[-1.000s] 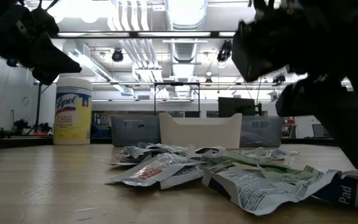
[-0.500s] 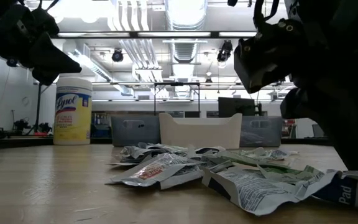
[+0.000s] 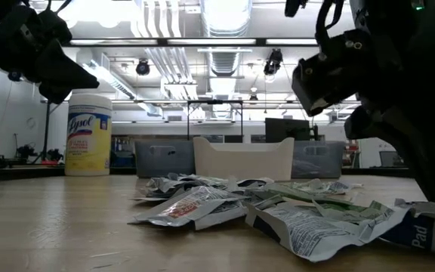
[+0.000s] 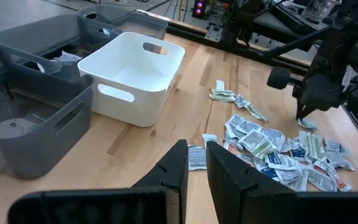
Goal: Pick & Place First Aid Supplies
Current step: Put the alcohol pad into the middle black bin
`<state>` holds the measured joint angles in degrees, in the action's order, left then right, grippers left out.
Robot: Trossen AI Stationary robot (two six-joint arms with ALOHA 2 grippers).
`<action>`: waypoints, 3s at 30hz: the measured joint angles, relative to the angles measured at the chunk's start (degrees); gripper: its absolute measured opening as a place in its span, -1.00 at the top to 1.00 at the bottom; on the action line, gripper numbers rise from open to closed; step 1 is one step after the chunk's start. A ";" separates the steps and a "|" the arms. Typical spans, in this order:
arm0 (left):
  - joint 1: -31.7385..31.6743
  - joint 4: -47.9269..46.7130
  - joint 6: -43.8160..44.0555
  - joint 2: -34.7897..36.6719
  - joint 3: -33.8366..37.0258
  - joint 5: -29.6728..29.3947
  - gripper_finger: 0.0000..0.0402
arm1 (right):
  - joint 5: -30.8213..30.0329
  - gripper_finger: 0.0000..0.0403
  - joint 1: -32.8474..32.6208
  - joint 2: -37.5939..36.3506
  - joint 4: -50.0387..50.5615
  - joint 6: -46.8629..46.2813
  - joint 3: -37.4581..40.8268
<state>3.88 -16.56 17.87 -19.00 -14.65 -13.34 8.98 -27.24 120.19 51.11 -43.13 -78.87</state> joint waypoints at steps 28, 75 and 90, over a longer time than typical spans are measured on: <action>0.00 1.55 0.33 0.02 0.02 0.00 0.74 | 1.34 0.96 22.48 -21.25 -24.70 38.10 0.68; 0.01 1.53 0.42 0.01 0.02 -4.79 0.74 | -14.85 0.96 59.95 -0.19 11.66 53.28 -36.17; 0.00 1.36 1.84 0.02 0.02 -4.79 0.74 | -14.86 0.96 63.40 20.65 26.21 58.78 -55.05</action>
<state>3.88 -15.20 19.70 -18.99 -14.63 -18.13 -5.88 36.15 140.84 77.32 15.65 -133.92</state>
